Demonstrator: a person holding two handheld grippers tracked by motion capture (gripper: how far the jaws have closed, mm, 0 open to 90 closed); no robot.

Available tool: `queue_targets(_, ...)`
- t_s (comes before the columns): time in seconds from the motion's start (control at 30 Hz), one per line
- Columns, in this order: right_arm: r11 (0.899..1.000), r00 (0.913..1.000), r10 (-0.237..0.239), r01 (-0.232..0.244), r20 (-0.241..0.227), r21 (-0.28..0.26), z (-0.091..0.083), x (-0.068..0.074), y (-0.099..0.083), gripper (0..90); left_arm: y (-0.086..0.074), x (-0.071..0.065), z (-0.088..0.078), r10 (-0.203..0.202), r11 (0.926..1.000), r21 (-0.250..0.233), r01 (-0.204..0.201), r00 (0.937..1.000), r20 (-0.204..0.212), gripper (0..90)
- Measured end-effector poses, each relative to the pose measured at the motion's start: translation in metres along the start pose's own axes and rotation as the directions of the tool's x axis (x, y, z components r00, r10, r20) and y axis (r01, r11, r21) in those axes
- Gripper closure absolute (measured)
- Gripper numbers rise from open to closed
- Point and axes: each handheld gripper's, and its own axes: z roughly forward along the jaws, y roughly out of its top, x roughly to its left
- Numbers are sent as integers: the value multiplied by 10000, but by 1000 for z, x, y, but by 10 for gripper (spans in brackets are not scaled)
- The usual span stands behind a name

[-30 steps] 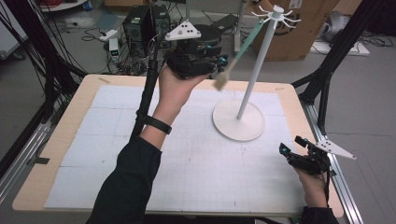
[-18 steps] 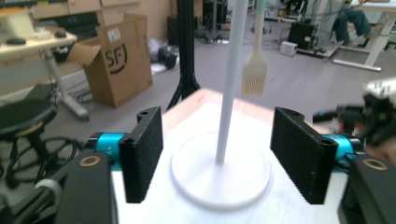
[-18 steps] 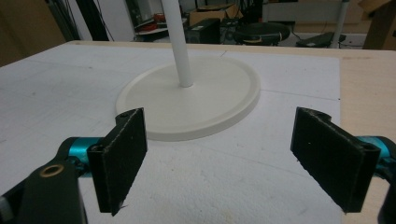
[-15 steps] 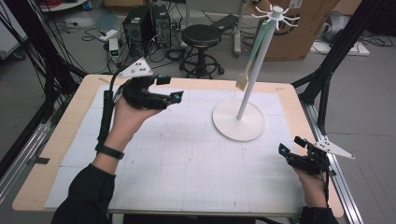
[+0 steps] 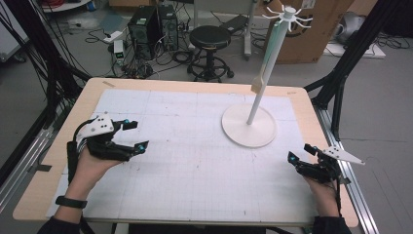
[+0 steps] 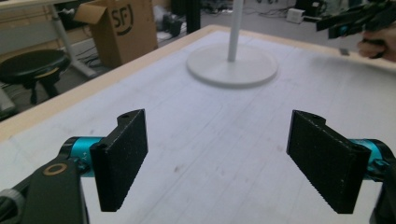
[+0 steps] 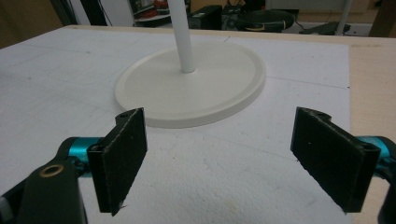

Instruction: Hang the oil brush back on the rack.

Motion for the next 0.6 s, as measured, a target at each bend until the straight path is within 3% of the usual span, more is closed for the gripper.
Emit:
queue_targets(0.17,9999,10000,-29,28,10,137,1,1,-1,178,-28,10,-10,-442,9990,-64,439,9976,-528,213)
queue_targets(0.33,9998,10000,-12,12,1,207,2,2,-2,178,-47,16,-13,-509,9985,124,525,9933,-1038,212)
queue_targets(0.6,9991,10000,-22,22,-2,421,4,0,-5,178,-62,16,-11,-509,9982,246,541,9917,-1180,212)
